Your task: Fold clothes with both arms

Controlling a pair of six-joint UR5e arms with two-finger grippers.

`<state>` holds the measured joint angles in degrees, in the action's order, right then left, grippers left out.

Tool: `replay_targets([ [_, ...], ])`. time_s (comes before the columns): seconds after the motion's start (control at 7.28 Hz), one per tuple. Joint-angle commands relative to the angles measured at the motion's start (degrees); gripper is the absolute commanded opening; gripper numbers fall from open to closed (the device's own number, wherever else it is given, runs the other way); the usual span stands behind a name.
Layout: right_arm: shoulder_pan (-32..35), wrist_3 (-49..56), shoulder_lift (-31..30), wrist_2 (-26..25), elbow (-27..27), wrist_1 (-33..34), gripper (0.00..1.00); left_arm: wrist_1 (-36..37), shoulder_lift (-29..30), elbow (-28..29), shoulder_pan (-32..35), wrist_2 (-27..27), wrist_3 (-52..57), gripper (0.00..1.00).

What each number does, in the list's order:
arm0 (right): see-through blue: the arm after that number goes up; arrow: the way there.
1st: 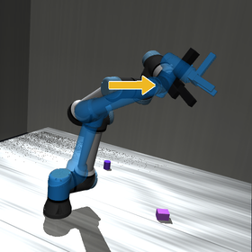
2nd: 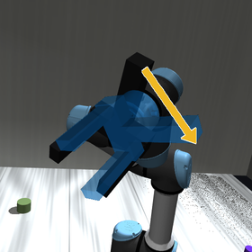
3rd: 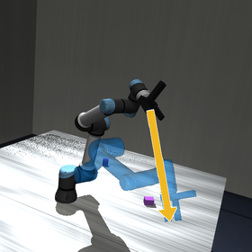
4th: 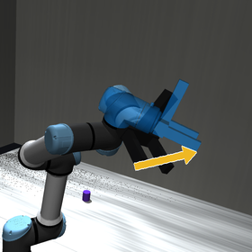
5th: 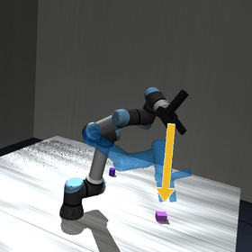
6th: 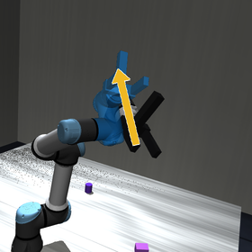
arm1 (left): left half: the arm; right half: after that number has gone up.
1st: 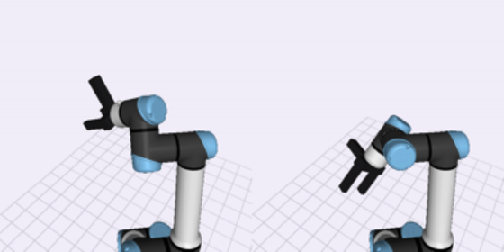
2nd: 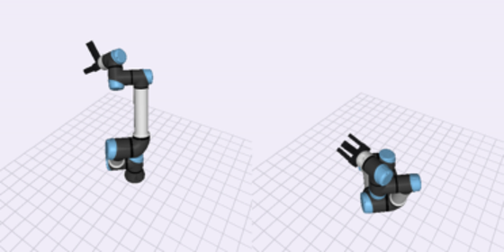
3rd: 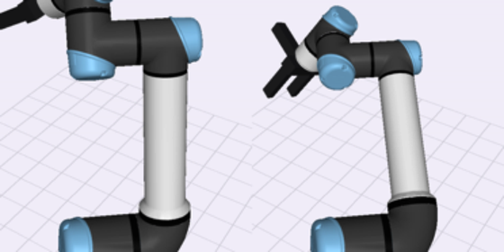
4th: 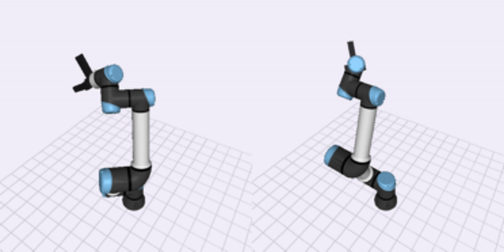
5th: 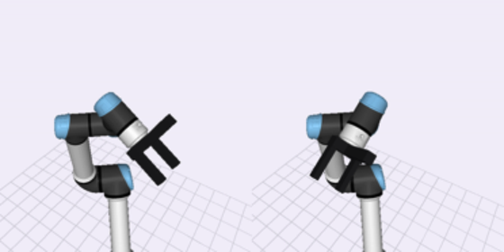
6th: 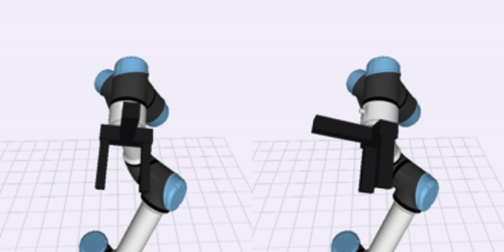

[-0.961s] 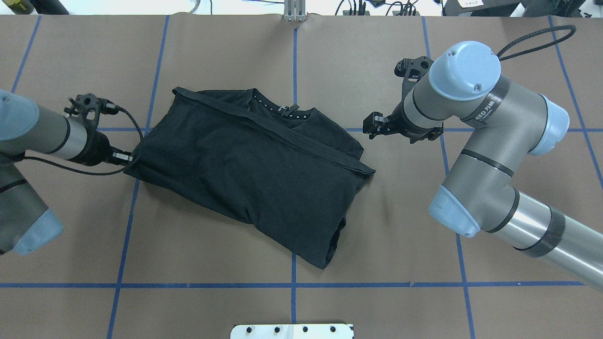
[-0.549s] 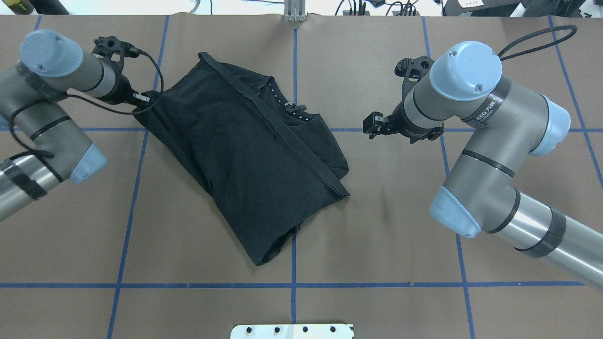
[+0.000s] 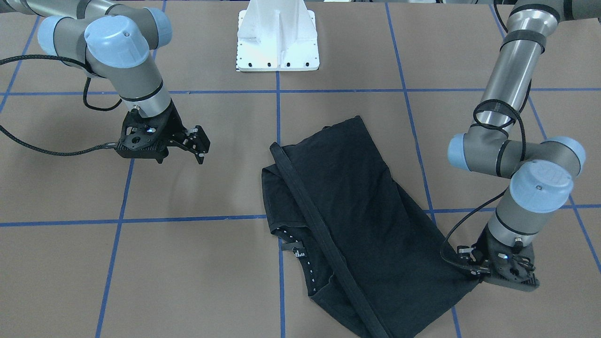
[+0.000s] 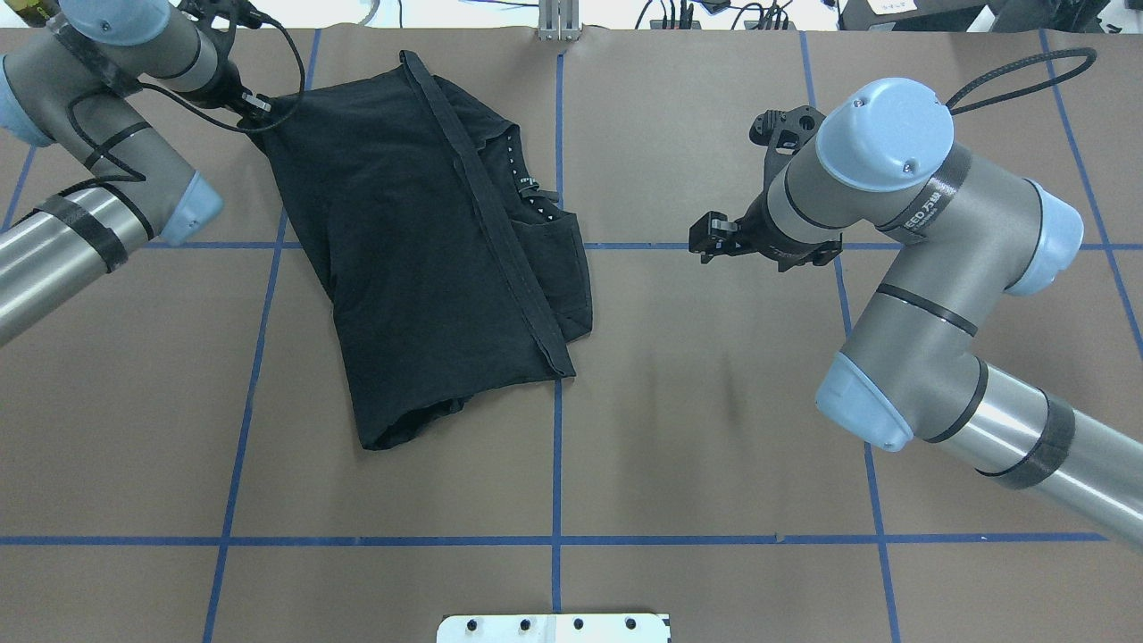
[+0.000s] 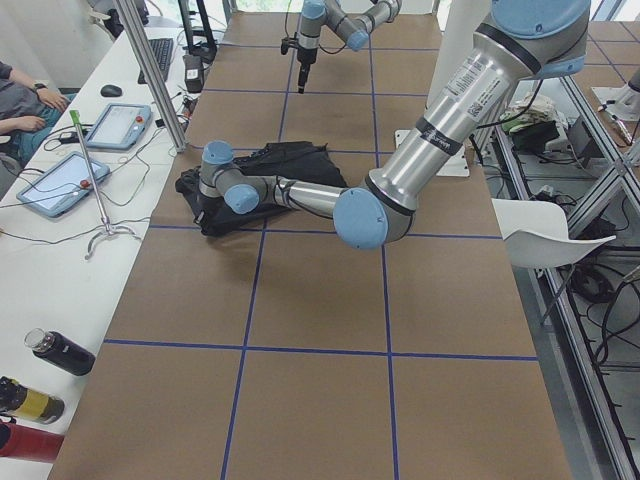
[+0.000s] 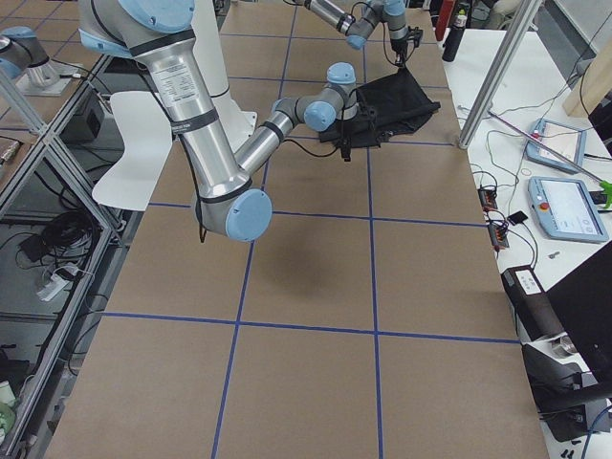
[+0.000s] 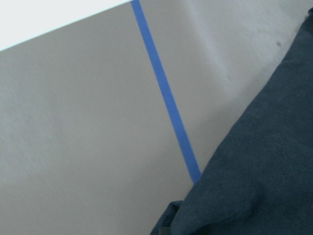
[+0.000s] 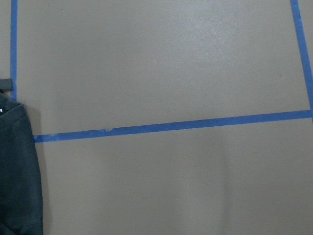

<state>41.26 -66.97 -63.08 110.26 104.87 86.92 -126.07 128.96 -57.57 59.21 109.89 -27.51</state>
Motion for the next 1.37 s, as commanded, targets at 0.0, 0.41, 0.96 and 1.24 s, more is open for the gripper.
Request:
replay_targets([
  [0.0, -1.0, -0.2, 0.3, -0.5, -0.4, -0.1, 1.0, -0.8, -1.0, -2.2, 2.8, 0.9, 1.4, 1.0],
  [0.41, -3.6, -8.9, 8.5, -1.5, -7.7, -0.5, 1.0, -0.5, -7.2, -9.5, 6.5, 7.6, 5.7, 1.0],
  [0.96, -9.3, -18.8, 19.5, -12.3, -26.9, -13.2, 0.96, -0.5, -9.6, -12.8, 6.3, 9.5, 4.0, 1.0],
  [1.24, -10.6, -18.7, 21.5, -13.7, -30.2, -13.5, 0.89, -0.7, -10.0, -12.8, 6.2, 9.5, 3.9, 1.0],
])
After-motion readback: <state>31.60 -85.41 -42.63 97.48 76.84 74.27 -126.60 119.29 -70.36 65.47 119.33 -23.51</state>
